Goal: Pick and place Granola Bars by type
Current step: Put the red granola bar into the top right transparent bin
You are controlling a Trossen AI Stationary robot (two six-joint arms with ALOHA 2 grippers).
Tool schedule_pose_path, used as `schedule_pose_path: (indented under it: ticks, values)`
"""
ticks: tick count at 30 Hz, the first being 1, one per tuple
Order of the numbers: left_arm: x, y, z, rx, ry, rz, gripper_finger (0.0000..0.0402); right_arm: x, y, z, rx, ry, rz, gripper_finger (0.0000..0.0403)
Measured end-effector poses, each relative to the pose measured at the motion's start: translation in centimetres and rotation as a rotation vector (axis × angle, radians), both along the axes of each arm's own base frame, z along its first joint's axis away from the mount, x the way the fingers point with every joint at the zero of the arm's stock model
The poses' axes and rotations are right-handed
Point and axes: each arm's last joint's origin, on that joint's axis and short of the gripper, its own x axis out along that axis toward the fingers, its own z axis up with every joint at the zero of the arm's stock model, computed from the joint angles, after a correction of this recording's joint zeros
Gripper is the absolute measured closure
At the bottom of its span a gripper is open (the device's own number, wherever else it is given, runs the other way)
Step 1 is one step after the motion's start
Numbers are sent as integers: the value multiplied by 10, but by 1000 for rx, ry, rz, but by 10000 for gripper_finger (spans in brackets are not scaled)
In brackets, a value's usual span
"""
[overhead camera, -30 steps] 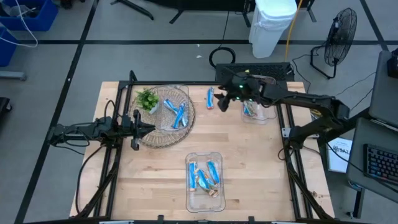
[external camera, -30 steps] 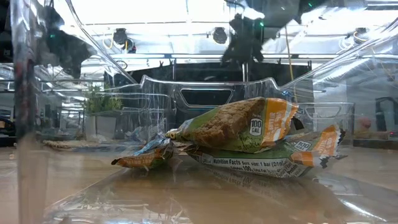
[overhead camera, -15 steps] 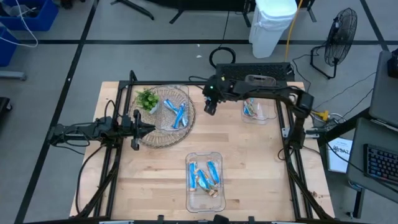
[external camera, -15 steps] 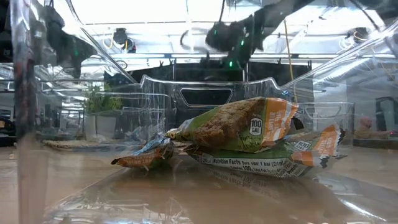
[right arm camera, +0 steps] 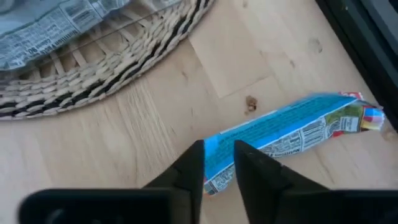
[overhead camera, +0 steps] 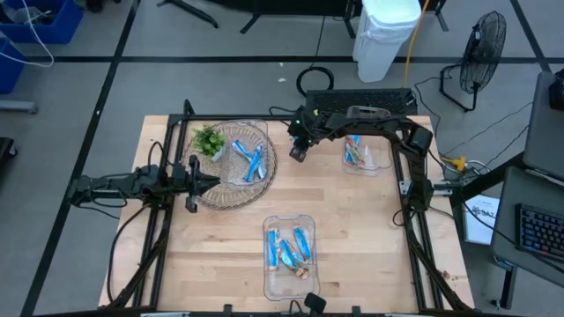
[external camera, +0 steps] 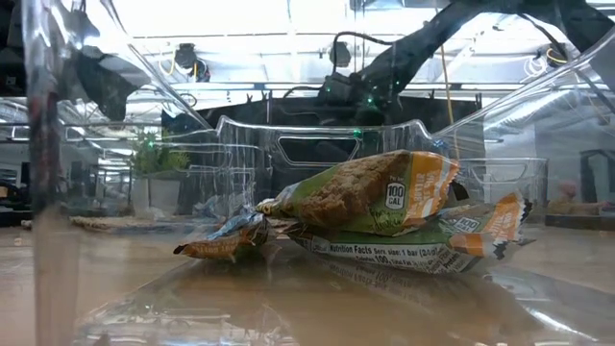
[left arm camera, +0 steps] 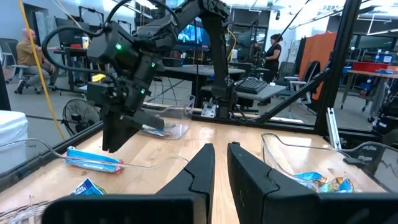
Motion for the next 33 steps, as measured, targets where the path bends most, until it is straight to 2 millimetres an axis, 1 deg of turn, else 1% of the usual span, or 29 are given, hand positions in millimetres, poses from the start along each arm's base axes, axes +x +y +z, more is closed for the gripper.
schedule_pose_path:
  ticks: [5, 8, 10, 15, 19, 21, 23, 25, 28, 30, 31, 33]
  values:
    - [0, 0, 0, 0, 0, 0, 353, -1, 0, -1, 5, 3, -2, 388]
    - [0, 0, 0, 0, 0, 0, 353, -1, 1, 0, 21, 11, 32, 398]
    - [0, 0, 0, 0, 0, 0, 353, -3, 3, 6, 38, 39, 59, 399]
    - [0, 0, 0, 0, 0, 0, 353, -5, 4, 37, 2, 44, 133, 402]
    - [0, 0, 0, 0, 0, 0, 353, -8, -2, 77, -117, -37, 206, 402]
    - [0, 0, 0, 0, -1, 0, 353, -11, -8, 99, -199, -117, 254, 402]
    - [0, 0, 0, 0, 0, 2, 353, -16, -16, 118, -252, -238, 268, 403]
    - [0, 0, 0, 0, 0, 2, 353, -20, -29, 137, -278, -419, 282, 403]
    - [0, 0, 0, 0, 0, 5, 353, -24, -51, 157, -222, -711, 291, 403]
    - [0, 0, 0, 0, 0, 9, 353, -23, -63, 159, -153, -836, 274, 403]
    - [0, 0, 0, -1, 0, 9, 353, -23, -68, 155, -101, -858, 253, 403]
    - [0, 0, 0, -1, 0, 9, 353, -20, -75, 140, 23, -830, 216, 403]
